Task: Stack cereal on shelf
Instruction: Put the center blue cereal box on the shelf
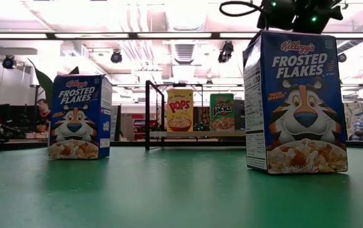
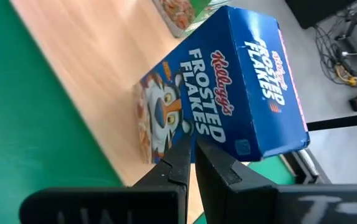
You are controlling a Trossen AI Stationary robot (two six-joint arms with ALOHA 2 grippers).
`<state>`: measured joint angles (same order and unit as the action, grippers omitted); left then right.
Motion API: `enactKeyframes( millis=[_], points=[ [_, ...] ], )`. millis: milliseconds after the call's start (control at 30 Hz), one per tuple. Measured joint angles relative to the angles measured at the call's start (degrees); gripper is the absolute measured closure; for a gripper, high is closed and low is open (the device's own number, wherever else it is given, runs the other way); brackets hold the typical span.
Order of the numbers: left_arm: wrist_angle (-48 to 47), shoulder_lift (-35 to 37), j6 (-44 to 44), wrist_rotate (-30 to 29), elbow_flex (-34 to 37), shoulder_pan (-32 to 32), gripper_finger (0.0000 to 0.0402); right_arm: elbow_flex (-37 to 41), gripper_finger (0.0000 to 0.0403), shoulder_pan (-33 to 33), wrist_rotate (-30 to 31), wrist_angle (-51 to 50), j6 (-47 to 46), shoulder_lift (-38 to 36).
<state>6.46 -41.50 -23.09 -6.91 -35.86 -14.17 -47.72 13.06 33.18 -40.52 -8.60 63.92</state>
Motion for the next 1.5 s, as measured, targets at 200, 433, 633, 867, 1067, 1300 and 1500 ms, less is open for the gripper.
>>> enactKeyframes(
  millis=[200,433,633,867,1067,1300,1500],
  points=[
    [-0.04,0.0,-0.24,-0.05,0.0,0.0,0.0363,0.15,0.039,1.7,-0.03,1.63,2.23,0.0],
    [-0.07,0.0,-0.24,-0.05,-0.01,0.01,0.0363,1.63,0.039,1.18,-4.35,3.43,0.66,0.32],
    [-0.09,0.0,-0.24,-0.05,0.0,0.0,0.0363,3.48,0.039,0.17,-5.3,7.19,-1.0,4.06],
    [-0.11,0.0,-0.24,-0.05,0.0,0.0,0.0363,3.19,0.039,0.91,3.91,8.22,-0.8,11.47],
    [-0.2,0.0,-0.24,-0.05,0.0,0.0,0.0363,1.59,0.039,3.24,7.81,8.29,1.24,16.15],
    [-0.2,0.0,-0.24,-0.03,-0.01,0.0,0.0363,-0.82,0.039,5.28,6.42,8.59,3.4,18.8],
    [-0.2,0.0,-0.24,-0.03,0.0,0.02,0.0363,-1.85,0.039,5.34,4.25,9.74,3.71,18.71]
  ],
)
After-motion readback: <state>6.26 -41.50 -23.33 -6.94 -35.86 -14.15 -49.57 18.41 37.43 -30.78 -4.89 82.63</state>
